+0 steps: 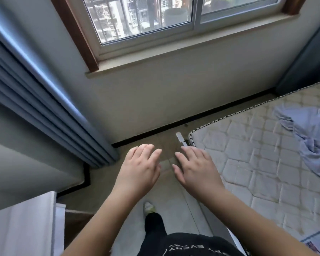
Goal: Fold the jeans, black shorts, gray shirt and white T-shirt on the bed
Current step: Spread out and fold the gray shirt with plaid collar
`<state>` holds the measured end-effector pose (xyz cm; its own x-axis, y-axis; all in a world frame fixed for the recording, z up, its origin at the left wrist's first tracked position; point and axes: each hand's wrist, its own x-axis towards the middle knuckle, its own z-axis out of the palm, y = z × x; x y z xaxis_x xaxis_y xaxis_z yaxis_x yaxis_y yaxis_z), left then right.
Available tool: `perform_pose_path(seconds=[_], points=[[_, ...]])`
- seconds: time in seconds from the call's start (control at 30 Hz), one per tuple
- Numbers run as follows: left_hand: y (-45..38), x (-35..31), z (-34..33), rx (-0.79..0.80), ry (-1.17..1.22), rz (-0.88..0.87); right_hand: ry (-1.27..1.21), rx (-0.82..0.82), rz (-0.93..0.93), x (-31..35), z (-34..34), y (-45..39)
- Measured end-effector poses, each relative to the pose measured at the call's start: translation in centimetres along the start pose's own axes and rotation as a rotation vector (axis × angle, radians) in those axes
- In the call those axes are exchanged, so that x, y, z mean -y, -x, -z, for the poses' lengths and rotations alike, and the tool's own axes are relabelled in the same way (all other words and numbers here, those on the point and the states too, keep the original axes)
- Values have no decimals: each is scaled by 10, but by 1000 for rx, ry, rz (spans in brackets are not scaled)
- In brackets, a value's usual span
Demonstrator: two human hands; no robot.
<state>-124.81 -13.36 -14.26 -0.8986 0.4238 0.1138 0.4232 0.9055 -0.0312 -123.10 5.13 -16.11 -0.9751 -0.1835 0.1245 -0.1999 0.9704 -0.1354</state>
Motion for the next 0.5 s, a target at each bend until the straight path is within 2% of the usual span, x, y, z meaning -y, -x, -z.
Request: perform_pose_path(seconds=[0.2, 0.5], points=[[-58, 98, -21, -40, 39, 61, 80, 31, -37, 4, -32, -101], [-167, 233, -32, -107, 41, -93, 92, 3, -150, 39, -46, -241]])
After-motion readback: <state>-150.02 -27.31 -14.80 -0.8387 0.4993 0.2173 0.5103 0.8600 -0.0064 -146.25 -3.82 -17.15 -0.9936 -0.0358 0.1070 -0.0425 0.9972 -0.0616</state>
